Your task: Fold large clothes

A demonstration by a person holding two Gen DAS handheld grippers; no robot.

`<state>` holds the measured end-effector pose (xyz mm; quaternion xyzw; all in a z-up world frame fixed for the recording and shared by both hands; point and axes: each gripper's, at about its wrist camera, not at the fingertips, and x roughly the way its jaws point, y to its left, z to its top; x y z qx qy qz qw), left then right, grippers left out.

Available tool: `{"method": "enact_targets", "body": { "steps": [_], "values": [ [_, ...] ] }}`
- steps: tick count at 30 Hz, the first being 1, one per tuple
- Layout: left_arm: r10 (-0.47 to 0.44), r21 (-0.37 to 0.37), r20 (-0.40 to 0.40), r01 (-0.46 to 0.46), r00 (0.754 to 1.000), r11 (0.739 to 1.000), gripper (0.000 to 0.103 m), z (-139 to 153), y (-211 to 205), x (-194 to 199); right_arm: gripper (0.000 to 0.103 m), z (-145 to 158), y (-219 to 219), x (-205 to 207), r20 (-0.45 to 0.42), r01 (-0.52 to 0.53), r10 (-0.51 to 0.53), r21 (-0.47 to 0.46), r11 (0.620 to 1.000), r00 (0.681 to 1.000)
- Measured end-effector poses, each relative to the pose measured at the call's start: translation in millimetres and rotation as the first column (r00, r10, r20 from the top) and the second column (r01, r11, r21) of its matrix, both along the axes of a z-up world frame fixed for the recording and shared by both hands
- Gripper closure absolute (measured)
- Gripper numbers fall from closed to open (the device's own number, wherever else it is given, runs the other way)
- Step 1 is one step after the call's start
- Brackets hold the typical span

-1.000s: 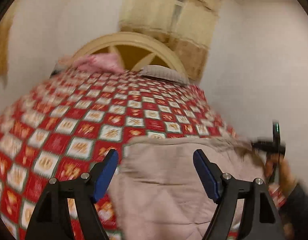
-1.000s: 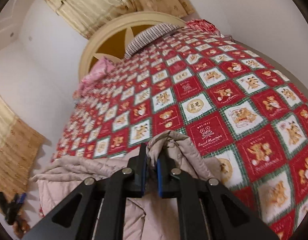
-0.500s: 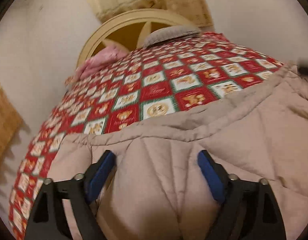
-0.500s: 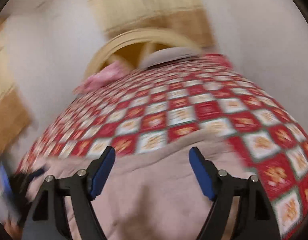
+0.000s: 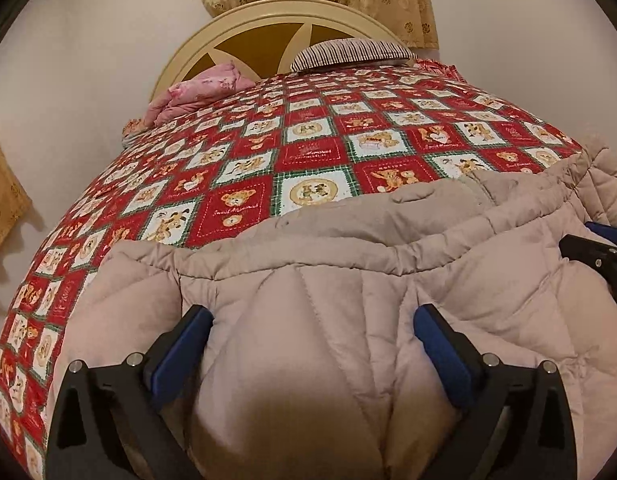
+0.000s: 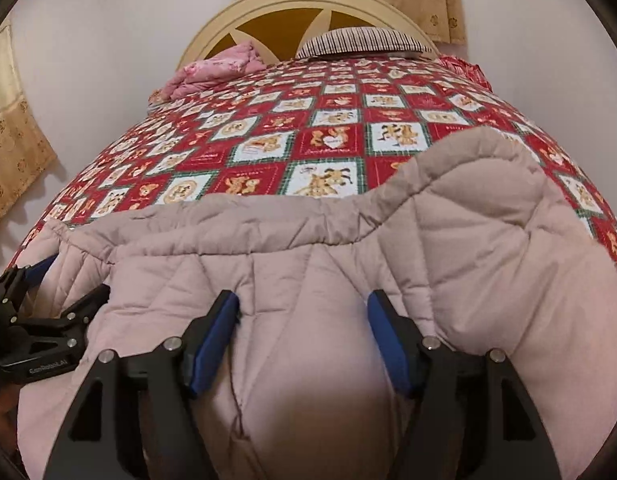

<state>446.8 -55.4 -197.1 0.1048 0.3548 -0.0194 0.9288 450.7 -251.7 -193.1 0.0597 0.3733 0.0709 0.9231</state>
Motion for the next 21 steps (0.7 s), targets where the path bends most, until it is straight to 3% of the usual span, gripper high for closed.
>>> {"method": "enact_targets", "body": {
  "steps": [21],
  "values": [
    [0.003,-0.007,-0.030,-0.003,1.000,1.000,0.001,-5.3,0.2,7.2,0.031,-14.5,3.1,8.9,-0.043,0.015,-0.016,-0.020,1.000,0.999]
  ]
}}
